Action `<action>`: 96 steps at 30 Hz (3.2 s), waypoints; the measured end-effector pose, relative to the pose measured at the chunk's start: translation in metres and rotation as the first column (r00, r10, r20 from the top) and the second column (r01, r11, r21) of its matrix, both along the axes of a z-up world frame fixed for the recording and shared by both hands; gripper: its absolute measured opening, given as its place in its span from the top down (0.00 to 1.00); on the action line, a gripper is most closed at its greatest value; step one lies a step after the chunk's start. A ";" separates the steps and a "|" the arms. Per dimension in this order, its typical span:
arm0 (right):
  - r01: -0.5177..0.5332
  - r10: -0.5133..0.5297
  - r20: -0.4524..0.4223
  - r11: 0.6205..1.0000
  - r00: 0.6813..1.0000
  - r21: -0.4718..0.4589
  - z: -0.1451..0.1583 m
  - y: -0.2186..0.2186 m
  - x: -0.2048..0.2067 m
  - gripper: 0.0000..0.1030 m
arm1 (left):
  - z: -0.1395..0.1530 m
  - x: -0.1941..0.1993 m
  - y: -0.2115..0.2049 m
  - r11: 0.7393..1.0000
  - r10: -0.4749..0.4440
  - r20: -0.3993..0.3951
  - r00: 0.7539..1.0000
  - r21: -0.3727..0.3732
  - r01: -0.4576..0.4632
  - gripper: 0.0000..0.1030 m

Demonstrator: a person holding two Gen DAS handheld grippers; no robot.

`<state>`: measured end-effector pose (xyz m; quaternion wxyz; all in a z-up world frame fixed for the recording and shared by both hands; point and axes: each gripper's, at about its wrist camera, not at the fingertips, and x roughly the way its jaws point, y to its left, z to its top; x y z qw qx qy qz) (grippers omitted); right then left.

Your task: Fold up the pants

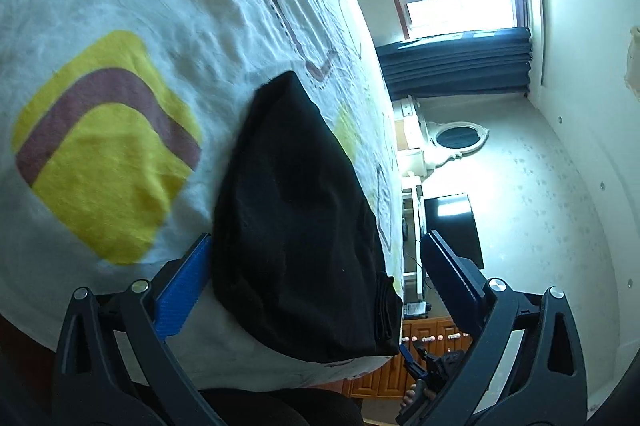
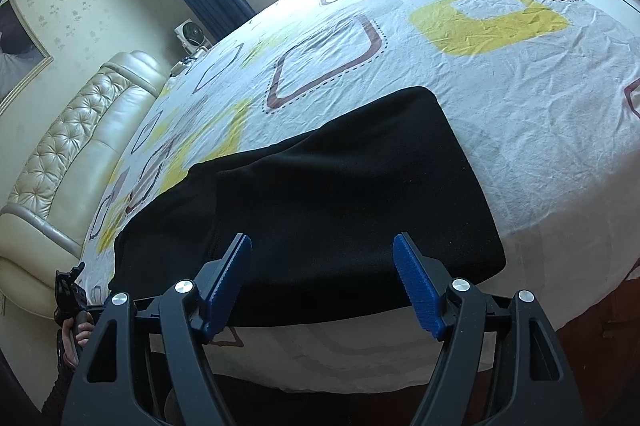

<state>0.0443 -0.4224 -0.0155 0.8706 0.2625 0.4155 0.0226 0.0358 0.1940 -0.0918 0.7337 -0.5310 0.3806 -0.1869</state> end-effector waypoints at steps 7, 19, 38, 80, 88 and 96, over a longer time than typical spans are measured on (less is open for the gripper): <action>-0.019 0.019 0.000 1.000 1.000 0.022 -0.001 0.005 0.000 0.30 | -0.021 0.004 -0.003 0.986 0.041 -0.082 0.996 -0.158 -0.054 0.09; -0.028 0.028 0.002 0.999 1.000 0.027 -0.001 0.011 0.002 0.26 | -0.026 0.004 0.001 0.996 0.044 -0.199 0.979 -0.070 -0.059 0.87; -0.059 0.059 0.007 0.997 0.998 0.046 0.000 0.024 0.004 0.26 | 0.140 0.040 -0.150 0.929 -0.259 0.165 0.952 0.310 0.199 0.87; -0.124 0.157 -0.032 0.875 0.987 0.467 -0.036 0.044 0.065 0.21 | 0.033 0.030 -0.204 0.951 -0.202 -0.086 0.976 0.219 0.216 0.10; -0.188 0.222 -0.040 0.897 0.974 0.399 -0.027 0.085 0.099 0.20 | 0.002 0.043 -0.179 0.977 -0.154 -0.179 0.972 0.122 0.177 0.10; -0.293 0.359 -0.128 0.884 0.925 0.363 -0.032 0.130 0.111 0.26 | -0.004 0.043 -0.185 0.972 -0.168 -0.189 0.967 0.133 0.195 0.10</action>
